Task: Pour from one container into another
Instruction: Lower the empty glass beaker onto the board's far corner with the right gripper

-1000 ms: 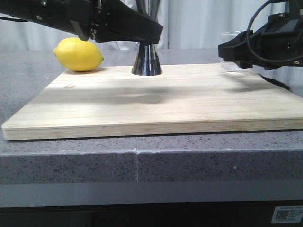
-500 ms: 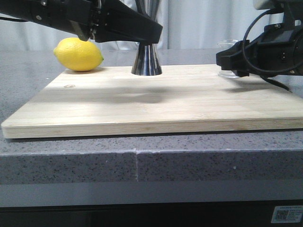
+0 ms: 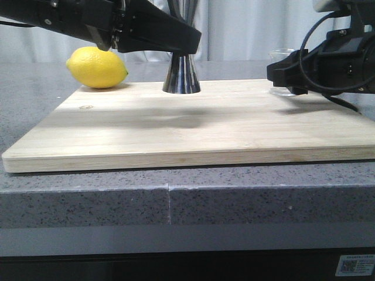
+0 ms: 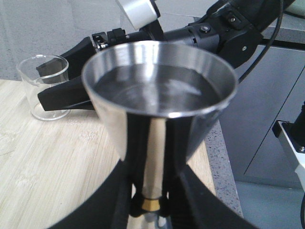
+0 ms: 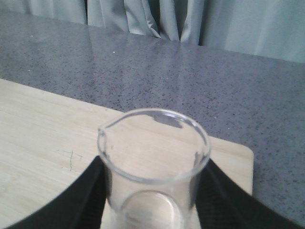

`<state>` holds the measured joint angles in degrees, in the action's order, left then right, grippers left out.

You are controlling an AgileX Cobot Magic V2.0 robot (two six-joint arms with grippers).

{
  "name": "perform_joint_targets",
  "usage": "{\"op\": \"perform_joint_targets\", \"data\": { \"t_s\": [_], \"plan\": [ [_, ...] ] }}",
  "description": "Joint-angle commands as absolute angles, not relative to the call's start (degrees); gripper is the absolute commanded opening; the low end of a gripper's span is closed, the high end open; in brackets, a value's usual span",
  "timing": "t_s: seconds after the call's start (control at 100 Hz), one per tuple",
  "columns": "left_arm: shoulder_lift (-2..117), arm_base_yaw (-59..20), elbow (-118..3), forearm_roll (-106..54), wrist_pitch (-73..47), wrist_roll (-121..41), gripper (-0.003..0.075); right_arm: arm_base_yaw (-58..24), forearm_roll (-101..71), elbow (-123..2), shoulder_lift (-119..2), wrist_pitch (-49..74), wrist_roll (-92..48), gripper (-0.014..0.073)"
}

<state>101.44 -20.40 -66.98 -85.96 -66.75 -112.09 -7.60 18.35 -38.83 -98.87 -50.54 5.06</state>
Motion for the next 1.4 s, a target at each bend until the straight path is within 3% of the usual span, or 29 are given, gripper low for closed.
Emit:
{"op": "perform_joint_targets", "data": {
  "t_s": [0.0,0.28,0.61,0.85,1.39],
  "plan": [
    [98.37,-21.08,-68.61,-90.31,-72.77,-111.47,0.007,-7.25,18.12,-40.09,-97.16,-54.77,4.44,0.0115],
    [98.37,-21.08,-68.61,-90.31,-72.77,-111.47,0.007,-7.25,18.12,-40.09,-97.16,-54.77,4.44,0.0211],
    [98.37,-21.08,-68.61,-90.31,-72.77,-111.47,0.007,-7.25,18.12,-40.09,-97.16,-54.77,4.44,0.0226],
    [98.37,-21.08,-68.61,-90.31,-72.77,-111.47,0.007,-7.25,18.12,-40.09,-97.16,-54.77,4.44,0.0353],
    [98.37,-21.08,-68.61,-90.31,-72.77,-111.47,0.0069,-7.25,18.12,-40.09,-97.05,-56.22,4.44,0.0368]
  ]
}}
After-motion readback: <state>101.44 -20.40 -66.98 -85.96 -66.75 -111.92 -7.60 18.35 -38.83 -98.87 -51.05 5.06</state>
